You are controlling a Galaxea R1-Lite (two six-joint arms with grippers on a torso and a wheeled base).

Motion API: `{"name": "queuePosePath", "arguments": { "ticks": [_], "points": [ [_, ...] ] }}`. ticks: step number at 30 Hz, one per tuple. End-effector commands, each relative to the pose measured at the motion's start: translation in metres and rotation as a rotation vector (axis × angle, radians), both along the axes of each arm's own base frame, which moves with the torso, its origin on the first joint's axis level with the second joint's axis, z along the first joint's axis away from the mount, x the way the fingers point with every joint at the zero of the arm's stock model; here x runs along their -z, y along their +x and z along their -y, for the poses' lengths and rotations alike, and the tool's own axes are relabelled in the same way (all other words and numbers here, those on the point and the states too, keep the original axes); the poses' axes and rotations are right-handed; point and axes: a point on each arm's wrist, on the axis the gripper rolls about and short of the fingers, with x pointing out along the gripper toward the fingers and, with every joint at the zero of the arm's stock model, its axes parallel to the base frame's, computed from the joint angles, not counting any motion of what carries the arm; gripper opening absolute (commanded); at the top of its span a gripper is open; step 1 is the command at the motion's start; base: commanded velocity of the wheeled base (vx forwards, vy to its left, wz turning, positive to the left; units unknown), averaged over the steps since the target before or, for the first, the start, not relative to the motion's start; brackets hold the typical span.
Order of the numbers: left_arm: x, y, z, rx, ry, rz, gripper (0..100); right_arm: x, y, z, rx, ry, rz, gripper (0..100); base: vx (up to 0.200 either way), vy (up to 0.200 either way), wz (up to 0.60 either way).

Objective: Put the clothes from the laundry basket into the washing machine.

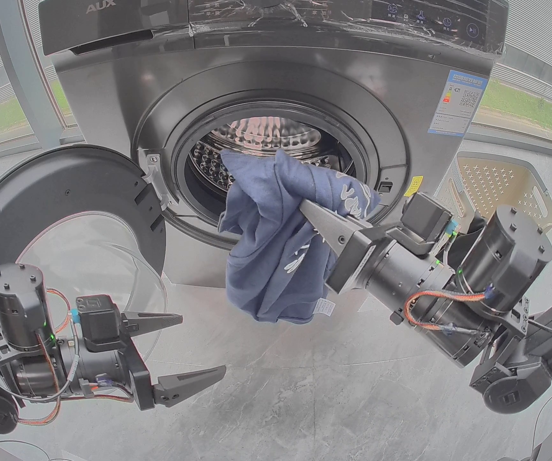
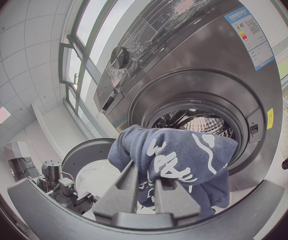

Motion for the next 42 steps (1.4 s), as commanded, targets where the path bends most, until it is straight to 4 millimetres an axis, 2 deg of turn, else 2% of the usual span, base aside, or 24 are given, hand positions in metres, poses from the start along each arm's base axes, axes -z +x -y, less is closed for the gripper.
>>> {"name": "queuePosePath", "arguments": {
  "ticks": [1,9,13,16,28,42],
  "points": [
    [0.015,0.009,0.005,0.005,0.030,-0.072,100,-0.008,0.004,-0.003,0.001,0.021,0.021,0,0.000,0.000,0.00],
    [0.037,0.028,0.016,0.009,0.058,-0.129,100,-0.016,0.006,-0.005,-0.002,0.040,0.041,0,0.000,0.000,0.00],
    [0.048,0.048,0.025,-0.005,0.042,-0.113,100,-0.017,0.004,-0.002,0.000,0.043,0.043,0,0.000,0.000,0.00],
    [0.054,0.060,0.032,-0.022,0.008,-0.127,100,-0.026,-0.002,0.002,-0.008,0.060,0.058,0,0.000,0.000,0.00],
    [0.075,0.095,0.042,-0.070,-0.006,-0.173,100,-0.029,-0.008,0.005,-0.015,0.059,0.059,0,0.000,0.000,0.00],
    [0.086,0.132,0.057,-0.097,-0.093,-0.141,100,-0.028,-0.013,0.001,-0.032,0.058,0.056,0,0.000,0.000,0.00]
  ]
}}
